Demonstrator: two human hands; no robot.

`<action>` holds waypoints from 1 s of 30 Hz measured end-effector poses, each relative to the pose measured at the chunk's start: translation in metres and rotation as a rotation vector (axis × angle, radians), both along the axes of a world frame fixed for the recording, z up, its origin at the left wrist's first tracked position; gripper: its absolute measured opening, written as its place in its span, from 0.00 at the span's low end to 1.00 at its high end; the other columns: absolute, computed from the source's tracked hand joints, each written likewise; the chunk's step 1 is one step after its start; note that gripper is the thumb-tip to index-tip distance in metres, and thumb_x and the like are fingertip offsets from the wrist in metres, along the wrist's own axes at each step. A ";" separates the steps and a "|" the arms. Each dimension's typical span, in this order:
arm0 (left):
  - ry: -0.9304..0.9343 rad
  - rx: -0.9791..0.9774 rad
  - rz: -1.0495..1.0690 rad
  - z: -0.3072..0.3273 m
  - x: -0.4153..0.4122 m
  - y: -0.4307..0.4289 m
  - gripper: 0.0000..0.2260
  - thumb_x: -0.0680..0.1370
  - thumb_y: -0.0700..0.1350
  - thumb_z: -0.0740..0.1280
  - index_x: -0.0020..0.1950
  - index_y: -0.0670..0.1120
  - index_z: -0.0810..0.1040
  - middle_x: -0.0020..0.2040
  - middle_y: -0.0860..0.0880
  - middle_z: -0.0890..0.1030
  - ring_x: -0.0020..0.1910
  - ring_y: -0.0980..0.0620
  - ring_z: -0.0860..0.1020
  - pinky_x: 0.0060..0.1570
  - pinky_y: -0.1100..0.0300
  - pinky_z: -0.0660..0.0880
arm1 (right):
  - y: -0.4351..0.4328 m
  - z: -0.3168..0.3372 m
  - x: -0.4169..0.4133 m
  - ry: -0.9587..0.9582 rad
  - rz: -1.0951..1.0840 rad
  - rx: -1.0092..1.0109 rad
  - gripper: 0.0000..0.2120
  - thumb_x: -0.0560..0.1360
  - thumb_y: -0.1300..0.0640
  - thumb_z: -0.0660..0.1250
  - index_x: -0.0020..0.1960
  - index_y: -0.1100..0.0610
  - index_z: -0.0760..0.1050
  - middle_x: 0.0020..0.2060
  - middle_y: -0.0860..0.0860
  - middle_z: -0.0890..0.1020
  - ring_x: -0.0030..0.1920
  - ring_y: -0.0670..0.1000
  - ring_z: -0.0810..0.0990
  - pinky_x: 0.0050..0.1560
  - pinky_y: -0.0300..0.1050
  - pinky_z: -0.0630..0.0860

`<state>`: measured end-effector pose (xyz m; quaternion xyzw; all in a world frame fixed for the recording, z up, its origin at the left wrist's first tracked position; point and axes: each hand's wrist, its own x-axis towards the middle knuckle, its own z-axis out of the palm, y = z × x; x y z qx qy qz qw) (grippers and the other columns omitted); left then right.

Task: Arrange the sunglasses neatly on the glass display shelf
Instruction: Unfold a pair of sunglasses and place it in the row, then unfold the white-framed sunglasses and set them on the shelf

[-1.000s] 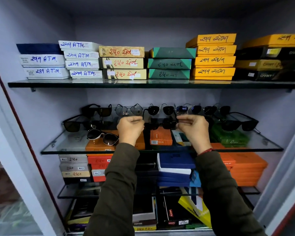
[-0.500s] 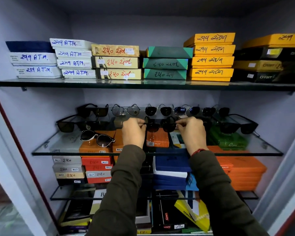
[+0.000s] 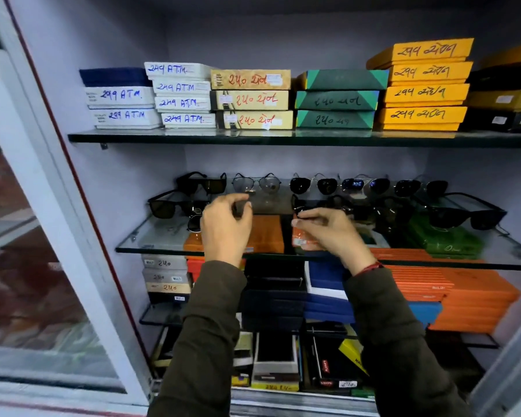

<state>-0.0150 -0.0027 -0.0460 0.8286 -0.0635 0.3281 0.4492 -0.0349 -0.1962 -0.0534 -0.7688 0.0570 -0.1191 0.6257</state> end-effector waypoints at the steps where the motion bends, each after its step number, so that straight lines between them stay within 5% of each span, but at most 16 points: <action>1: -0.008 0.010 0.035 -0.001 -0.002 0.012 0.11 0.78 0.46 0.69 0.59 0.49 0.85 0.59 0.47 0.85 0.60 0.49 0.81 0.63 0.51 0.77 | 0.012 0.002 -0.001 0.030 0.050 0.034 0.16 0.74 0.57 0.76 0.60 0.59 0.81 0.54 0.57 0.84 0.45 0.50 0.84 0.38 0.41 0.85; 8: 0.239 0.102 0.197 -0.011 0.010 0.077 0.18 0.79 0.53 0.66 0.66 0.47 0.80 0.62 0.39 0.82 0.62 0.37 0.79 0.62 0.44 0.77 | 0.083 0.010 0.006 0.112 0.196 -0.078 0.24 0.72 0.56 0.77 0.66 0.57 0.77 0.57 0.57 0.83 0.48 0.52 0.84 0.30 0.38 0.82; 14: 0.356 0.150 0.132 -0.010 0.014 0.087 0.22 0.80 0.58 0.62 0.68 0.47 0.79 0.60 0.41 0.85 0.63 0.39 0.80 0.64 0.47 0.76 | 0.110 0.012 0.011 0.083 0.147 -0.275 0.15 0.73 0.60 0.77 0.58 0.55 0.82 0.55 0.55 0.83 0.46 0.51 0.85 0.27 0.35 0.80; 20: 0.254 -0.075 0.044 -0.003 0.003 0.082 0.19 0.80 0.56 0.66 0.65 0.47 0.80 0.58 0.46 0.85 0.59 0.46 0.82 0.60 0.53 0.79 | 0.103 0.012 0.000 0.054 0.125 -0.234 0.09 0.73 0.65 0.76 0.52 0.59 0.85 0.48 0.55 0.86 0.44 0.49 0.86 0.32 0.37 0.83; 26: 0.225 -0.454 -0.201 0.007 -0.007 0.077 0.15 0.76 0.49 0.75 0.61 0.47 0.85 0.49 0.50 0.82 0.41 0.59 0.82 0.50 0.54 0.85 | 0.081 0.011 -0.016 -0.132 -0.053 -0.087 0.06 0.72 0.63 0.77 0.48 0.56 0.87 0.48 0.54 0.86 0.40 0.49 0.86 0.32 0.30 0.79; 30: 0.178 -0.472 -0.328 0.007 -0.014 0.069 0.13 0.74 0.42 0.76 0.58 0.45 0.86 0.49 0.52 0.84 0.45 0.61 0.83 0.46 0.66 0.83 | 0.065 0.010 -0.019 -0.201 -0.159 -0.103 0.06 0.71 0.60 0.78 0.44 0.50 0.88 0.43 0.49 0.88 0.45 0.49 0.88 0.52 0.47 0.85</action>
